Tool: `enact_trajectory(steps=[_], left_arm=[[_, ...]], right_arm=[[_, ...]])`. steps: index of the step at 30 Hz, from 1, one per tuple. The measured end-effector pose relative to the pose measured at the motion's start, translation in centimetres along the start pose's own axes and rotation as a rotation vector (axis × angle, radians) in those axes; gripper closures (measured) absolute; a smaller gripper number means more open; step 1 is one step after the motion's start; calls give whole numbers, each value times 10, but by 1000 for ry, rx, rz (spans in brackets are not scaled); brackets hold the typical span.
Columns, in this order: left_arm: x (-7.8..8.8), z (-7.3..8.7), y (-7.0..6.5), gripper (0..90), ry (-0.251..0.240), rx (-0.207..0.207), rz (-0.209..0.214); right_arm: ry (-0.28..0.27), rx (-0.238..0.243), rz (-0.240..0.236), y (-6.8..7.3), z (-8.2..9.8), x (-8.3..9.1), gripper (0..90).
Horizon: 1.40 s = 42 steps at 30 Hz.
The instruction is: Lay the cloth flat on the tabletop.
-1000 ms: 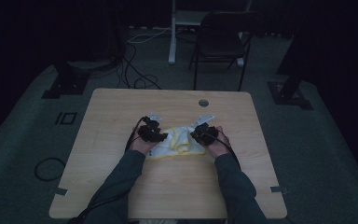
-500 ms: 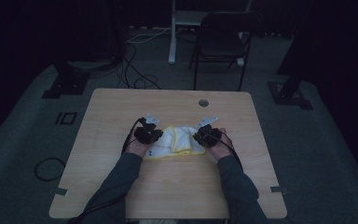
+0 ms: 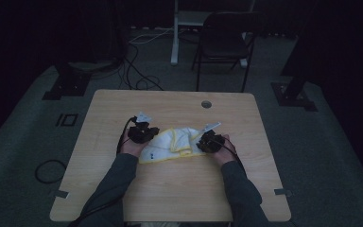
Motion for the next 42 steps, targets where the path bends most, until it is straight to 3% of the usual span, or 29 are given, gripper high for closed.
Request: enact_trajectory(steps=[9,13,15,17,22,34,42], left_arm=[[-19,3,-4,633,47,7,19],[-25,5,-8,585,99,-19,13],[-27,8,-6,647,122,-21,-1],[-27,10,-6,821,143,-46,-21],[-19,7,-7,864,106,-55,-5],[-7,0,16,882,-11,74,-46],[-4,2,30,895,-7,95,-74]], right_arm=[[5,-9,-11,0,0,0,754],[9,-9,-23,0,1,0,745],[5,-11,-23,0,1,0,745],[6,-7,-19,1,2,1,746],[5,-9,-24,1,4,3,746],[-5,-11,-47,0,11,8,761],[-3,-12,-47,-1,13,9,765]])
Point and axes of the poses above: each handheld gripper's, and its own axes: x roughly backward along the jaws, z roughly out of its underside, y roughly to its left, the point moved 9 cm from there along -x, roughly forward along the jaws, and after that the axes turned 3 degrees about -x, right-handed, at the moved point
